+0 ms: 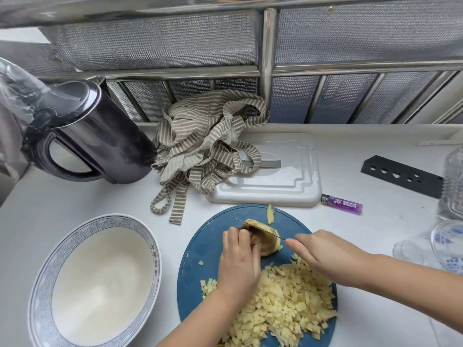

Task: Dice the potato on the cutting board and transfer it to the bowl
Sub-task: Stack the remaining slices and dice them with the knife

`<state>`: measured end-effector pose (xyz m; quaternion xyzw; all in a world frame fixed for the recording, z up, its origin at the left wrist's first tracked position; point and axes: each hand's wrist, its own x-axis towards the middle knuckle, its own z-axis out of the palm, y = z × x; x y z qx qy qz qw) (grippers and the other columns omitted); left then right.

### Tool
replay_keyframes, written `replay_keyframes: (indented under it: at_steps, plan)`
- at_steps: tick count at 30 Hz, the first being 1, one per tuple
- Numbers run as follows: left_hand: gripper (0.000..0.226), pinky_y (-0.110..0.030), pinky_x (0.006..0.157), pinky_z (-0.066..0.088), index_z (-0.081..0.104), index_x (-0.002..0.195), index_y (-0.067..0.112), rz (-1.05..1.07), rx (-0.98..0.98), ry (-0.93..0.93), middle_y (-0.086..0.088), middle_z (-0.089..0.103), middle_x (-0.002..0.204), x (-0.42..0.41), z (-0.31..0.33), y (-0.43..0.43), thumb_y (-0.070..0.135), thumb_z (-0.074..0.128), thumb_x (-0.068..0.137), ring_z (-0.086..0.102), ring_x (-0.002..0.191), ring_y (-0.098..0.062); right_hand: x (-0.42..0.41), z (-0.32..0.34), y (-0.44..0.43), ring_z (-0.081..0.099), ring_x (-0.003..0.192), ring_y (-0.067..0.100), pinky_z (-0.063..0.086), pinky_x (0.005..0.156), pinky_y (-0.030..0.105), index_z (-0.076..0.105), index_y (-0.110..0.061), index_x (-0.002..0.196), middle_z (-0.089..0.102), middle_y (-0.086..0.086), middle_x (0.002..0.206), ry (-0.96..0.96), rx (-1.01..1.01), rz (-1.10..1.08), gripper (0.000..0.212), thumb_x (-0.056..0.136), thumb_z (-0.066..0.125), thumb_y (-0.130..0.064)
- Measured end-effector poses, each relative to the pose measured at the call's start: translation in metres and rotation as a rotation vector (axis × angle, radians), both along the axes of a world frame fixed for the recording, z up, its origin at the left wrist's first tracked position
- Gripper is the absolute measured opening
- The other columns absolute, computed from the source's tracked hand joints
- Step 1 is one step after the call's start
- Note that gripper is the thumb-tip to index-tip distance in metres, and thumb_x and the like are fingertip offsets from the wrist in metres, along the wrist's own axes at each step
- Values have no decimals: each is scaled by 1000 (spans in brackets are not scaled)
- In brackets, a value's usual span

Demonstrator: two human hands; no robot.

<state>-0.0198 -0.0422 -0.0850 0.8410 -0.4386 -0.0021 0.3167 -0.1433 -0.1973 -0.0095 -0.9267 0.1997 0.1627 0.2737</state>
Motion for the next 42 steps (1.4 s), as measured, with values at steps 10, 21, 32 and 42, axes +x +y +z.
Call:
replay_keyframes:
  at_steps: [10, 21, 32, 42]
  plan:
    - [31, -15, 56, 46, 42, 93, 16, -25, 52, -55, 2, 42, 94, -1, -1, 0, 46, 43, 89, 38, 85, -10, -5, 1, 1, 40, 58, 10, 30, 61, 26, 36, -24, 70, 44, -6, 65, 22, 4, 1, 51, 86, 6, -61]
    - [31, -19, 57, 51, 41, 92, 13, -2, 44, -148, -1, 39, 95, -7, -6, -2, 43, 40, 89, 41, 87, -17, -5, -5, 3, 44, 59, 11, 37, 64, 27, 40, -24, 71, 47, -5, 66, 19, 5, -25, 50, 93, 12, -59]
    - [36, -19, 69, 53, 44, 102, 12, -19, 22, -104, -2, 38, 103, -10, -6, -4, 46, 41, 89, 44, 95, -17, 11, -21, -5, 53, 68, 18, 44, 71, 35, 49, -16, 79, 55, 0, 71, 83, -57, 8, 58, 95, 14, -59]
    - [41, -18, 73, 52, 45, 108, 11, -7, 31, -78, -1, 41, 107, -11, -1, -3, 47, 41, 88, 44, 99, -15, 17, -24, -20, 50, 64, 12, 40, 68, 27, 49, -19, 73, 53, -3, 66, 73, 102, -6, 59, 90, 13, -62]
